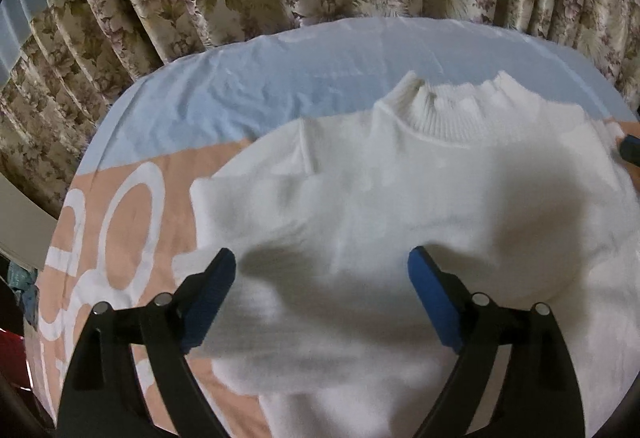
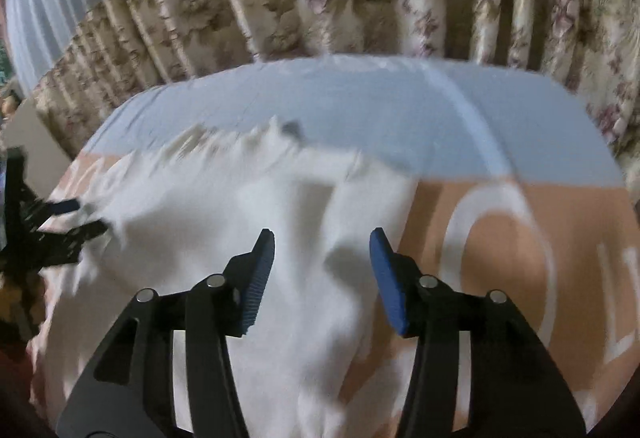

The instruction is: Fold small clothes

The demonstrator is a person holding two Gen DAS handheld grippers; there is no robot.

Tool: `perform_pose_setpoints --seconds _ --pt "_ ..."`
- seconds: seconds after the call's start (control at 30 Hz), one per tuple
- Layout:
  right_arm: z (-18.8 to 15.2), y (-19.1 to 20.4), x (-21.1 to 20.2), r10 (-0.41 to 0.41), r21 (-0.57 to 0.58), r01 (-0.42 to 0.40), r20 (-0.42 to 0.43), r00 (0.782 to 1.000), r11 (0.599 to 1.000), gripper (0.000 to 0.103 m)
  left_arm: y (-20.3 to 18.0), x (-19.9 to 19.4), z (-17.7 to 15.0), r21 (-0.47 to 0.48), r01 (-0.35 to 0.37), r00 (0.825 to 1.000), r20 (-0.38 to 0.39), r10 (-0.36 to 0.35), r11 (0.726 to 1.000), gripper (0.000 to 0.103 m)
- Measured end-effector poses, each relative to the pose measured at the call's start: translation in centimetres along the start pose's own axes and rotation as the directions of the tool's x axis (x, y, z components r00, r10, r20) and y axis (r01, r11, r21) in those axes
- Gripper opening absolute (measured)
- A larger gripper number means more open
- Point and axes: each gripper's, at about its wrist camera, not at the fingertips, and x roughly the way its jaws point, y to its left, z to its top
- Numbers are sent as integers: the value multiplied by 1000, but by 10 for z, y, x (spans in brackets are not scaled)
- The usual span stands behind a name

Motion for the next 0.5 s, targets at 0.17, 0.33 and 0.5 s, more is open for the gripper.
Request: perform_pose_setpoints --seconds 0.17,0.33,0.5 --pt "14 -6 48 -61 6 63 -126 990 998 34 -1 7 0 -4 -8 1000 -13 8 1000 89" --pt "13 -16 25 -69 36 70 -17 997 997 8 -4 9 -2 2 7 1000 -12 -7 1000 90" --pt "8 -48 21 10 183 -8 -8 1000 983 40 -2 7 0 -14 4 1000 -12 -4 1000 90"
